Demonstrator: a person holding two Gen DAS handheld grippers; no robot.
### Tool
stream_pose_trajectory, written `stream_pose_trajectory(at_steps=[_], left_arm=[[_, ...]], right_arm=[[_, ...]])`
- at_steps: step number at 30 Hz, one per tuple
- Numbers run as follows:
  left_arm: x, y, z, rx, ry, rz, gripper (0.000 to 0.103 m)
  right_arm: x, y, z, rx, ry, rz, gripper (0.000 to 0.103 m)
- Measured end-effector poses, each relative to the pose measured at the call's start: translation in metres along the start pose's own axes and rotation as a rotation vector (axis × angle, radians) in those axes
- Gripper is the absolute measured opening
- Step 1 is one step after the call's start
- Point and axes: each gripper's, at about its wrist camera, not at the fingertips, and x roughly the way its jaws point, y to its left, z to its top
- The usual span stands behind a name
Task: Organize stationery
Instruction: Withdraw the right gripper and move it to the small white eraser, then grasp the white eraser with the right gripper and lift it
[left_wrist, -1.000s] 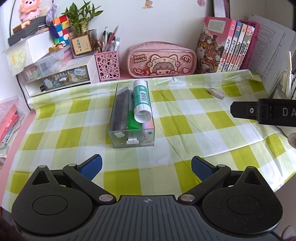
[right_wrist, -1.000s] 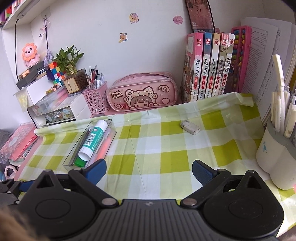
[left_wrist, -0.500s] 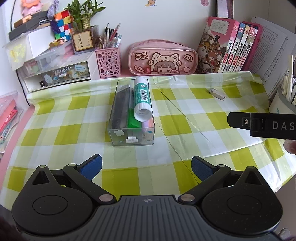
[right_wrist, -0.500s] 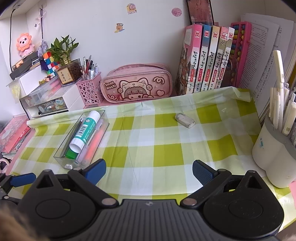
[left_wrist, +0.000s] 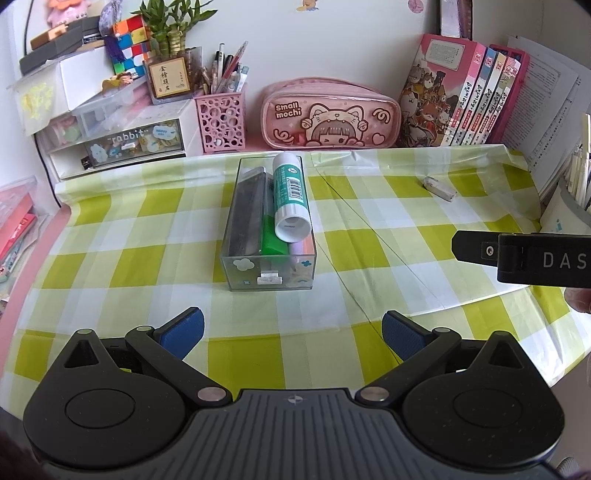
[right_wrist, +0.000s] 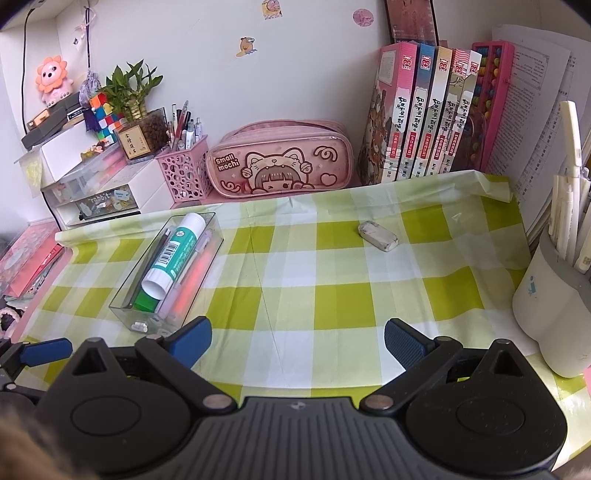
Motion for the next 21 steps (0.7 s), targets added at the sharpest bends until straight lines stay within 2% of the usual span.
stream_pose_trajectory(at_steps=[12, 16, 19, 21], left_arm=[[0.001, 0.0, 0.001, -0.003, 0.005, 0.002, 0.098], [0.003, 0.002, 0.0, -0.01, 0.015, 0.007, 0.098], [0.003, 0.006, -0.001, -0.015, 0.012, 0.02, 0.098], [0.005, 0.009, 0.0, -0.025, 0.013, 0.031, 0.098]], right_arm=[[0.003, -0.003, 0.001, -0.003, -0.001, 0.007, 0.09], [0.029, -0.017, 0.009, -0.077, -0.054, 0.032, 0.09], [0.066, -0.043, 0.016, -0.083, -0.043, -0.068, 0.09], [0.086, -0.06, 0.02, -0.101, -0.034, -0.1, 0.09]])
